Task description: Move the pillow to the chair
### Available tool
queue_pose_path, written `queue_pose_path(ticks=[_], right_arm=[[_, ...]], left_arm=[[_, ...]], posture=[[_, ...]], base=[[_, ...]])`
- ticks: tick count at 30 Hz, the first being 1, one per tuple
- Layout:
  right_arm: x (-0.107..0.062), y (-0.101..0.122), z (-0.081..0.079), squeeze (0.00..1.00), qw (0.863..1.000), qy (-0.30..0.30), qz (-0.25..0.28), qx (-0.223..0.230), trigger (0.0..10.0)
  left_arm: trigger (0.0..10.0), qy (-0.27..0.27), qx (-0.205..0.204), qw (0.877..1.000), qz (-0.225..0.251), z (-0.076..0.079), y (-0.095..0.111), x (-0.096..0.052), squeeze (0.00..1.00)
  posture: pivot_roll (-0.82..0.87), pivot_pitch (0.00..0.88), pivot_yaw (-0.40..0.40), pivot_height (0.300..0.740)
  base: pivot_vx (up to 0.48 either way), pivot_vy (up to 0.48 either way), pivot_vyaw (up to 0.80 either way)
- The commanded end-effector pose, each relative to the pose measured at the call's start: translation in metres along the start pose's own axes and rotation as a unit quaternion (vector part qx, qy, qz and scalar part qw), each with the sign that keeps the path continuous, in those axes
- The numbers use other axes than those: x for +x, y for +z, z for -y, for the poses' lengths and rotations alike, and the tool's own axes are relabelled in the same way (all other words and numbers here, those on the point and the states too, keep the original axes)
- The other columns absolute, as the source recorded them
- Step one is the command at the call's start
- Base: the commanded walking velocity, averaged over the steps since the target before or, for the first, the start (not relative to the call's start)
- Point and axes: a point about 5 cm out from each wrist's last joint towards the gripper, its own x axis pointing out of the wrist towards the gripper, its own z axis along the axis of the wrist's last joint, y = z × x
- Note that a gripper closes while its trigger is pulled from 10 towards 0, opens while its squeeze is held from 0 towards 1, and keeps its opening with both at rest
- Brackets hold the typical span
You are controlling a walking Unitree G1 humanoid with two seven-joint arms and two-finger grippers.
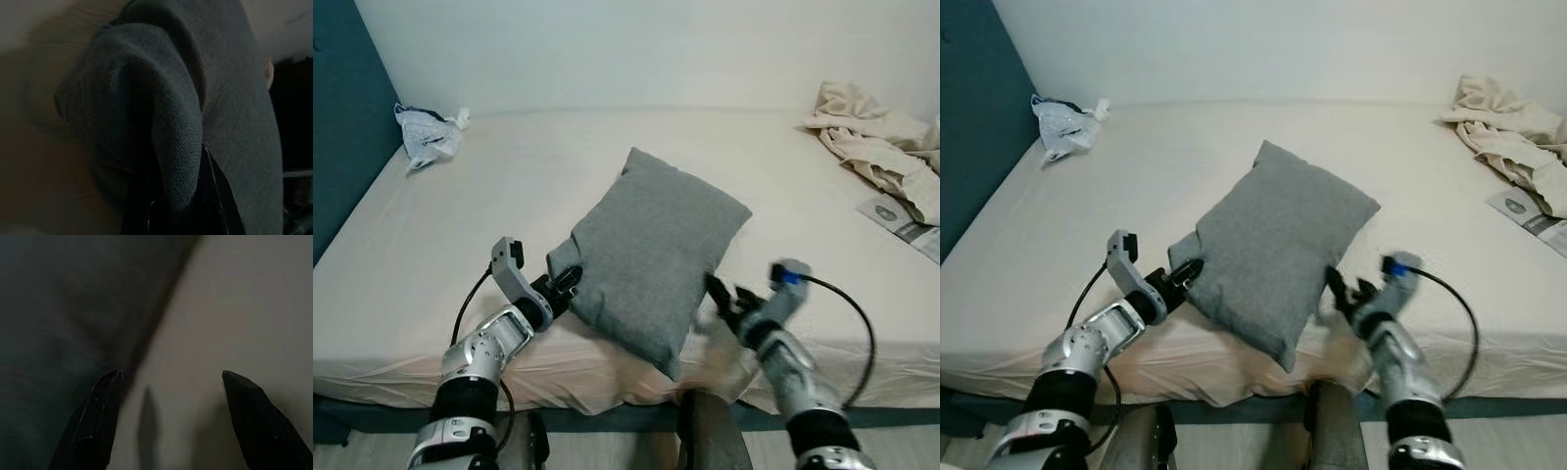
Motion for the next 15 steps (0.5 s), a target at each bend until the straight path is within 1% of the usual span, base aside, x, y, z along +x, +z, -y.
queue_pose_path(ticks=[1,2,3,7,9,10,12,13,15], right_arm=[[0.005,-0.018,-0.015,0.0,0.997,0.042,-0.04,0.058,10.0],[0.007,-0.022,-0.022,0.0,0.994,0.06,-0.051,0.08,10.0],[0.01,-0.025,-0.029,0.0,0.992,0.07,-0.058,0.09,10.0],[0.016,-0.028,-0.037,0.0,0.99,0.079,-0.067,0.1,10.0],[0.024,-0.026,-0.049,0.0,0.985,0.098,-0.075,0.119,10.0],[0.024,-0.026,-0.049,0.0,0.985,0.098,-0.075,0.119,10.0],[0.031,-0.022,-0.062,0.0,0.978,0.128,-0.083,0.14,10.0],[0.031,-0.022,-0.062,0.0,0.978,0.128,-0.083,0.14,10.0],[0.035,-0.018,-0.071,0.0,0.971,0.153,-0.089,0.161,10.0]], left_arm=[[0.0,-0.027,0.002,0.998,-0.063,0.006,-0.018,0.003,0.0],[0.0,-0.032,0.003,0.997,-0.075,0.007,-0.021,0.003,0.0],[0.0,-0.036,0.005,0.996,-0.082,0.008,-0.023,0.003,0.0],[0.0,-0.038,0.007,0.996,-0.083,0.01,-0.024,0.004,0.0],[0.0,-0.04,0.006,0.996,-0.084,0.012,-0.025,0.005,0.0],[0.0,-0.04,0.006,0.996,-0.084,0.012,-0.025,0.005,0.0],[0.0,-0.043,0.006,0.995,-0.089,0.013,-0.025,0.005,0.0],[0.0,-0.043,0.006,0.995,-0.089,0.013,-0.025,0.005,0.0],[0.0,-0.045,0.008,0.995,-0.092,0.013,-0.024,0.005,0.0]], posture=[[-0.05,0.112,0.008,0.553],[-0.05,0.112,0.008,0.553],[-0.05,0.113,0.011,0.553],[-0.05,0.113,0.011,0.553],[-0.04,0.115,0.019,0.553],[-0.04,0.115,0.019,0.553],[-0.04,0.116,0.02,0.553],[-0.04,0.116,0.02,0.553],[-0.04,0.117,0.013,0.553]], base=[[0.0,0.0,0.0],[0.0,0.0,0.0],[0.0,0.0,0.0],[0.0,0.0,0.0],[0.0,0.0,0.0],[0.0,0.0,0.0],[0.0,0.0,0.0],[0.0,0.0,0.0],[0.0,0.0,0.0]])
